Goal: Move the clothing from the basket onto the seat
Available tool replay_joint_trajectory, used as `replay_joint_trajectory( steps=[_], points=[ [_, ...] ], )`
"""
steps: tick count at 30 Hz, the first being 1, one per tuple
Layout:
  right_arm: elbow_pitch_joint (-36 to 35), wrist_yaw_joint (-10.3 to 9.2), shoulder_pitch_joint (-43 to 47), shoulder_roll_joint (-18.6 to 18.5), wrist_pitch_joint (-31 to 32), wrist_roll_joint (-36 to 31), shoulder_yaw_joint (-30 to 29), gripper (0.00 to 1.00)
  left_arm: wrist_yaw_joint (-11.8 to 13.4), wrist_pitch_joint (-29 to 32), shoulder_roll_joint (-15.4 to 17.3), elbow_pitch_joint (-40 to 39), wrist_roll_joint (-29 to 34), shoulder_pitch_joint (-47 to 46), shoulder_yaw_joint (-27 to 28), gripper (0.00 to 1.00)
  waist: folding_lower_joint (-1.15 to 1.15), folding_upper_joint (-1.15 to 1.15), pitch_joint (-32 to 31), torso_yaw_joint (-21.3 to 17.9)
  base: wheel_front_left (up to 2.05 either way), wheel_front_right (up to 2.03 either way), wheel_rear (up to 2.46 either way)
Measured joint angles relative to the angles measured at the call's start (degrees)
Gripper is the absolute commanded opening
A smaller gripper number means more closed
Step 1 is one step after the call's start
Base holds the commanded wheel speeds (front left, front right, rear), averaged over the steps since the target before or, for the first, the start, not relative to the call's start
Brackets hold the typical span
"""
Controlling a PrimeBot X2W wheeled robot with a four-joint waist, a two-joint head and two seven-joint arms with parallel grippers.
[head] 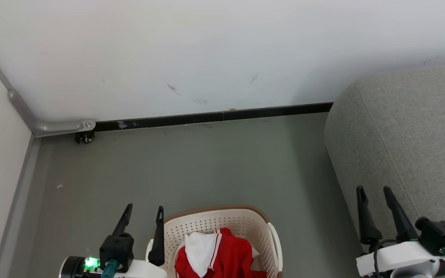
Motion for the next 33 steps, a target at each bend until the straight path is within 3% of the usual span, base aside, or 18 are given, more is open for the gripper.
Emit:
replay_joint_trajectory(
  steps=[33],
  points=[
    [-8.1, 0.0, -4.46, -0.03, -0.42, -0.56, -1.41, 1.0, -4.88, 0.0, 1.75, 12.77, 5.75, -8.21, -6.28, 1.0, 0.0, 0.0, 12.21, -3.94, 0.0, 0.0, 0.0]
  ],
)
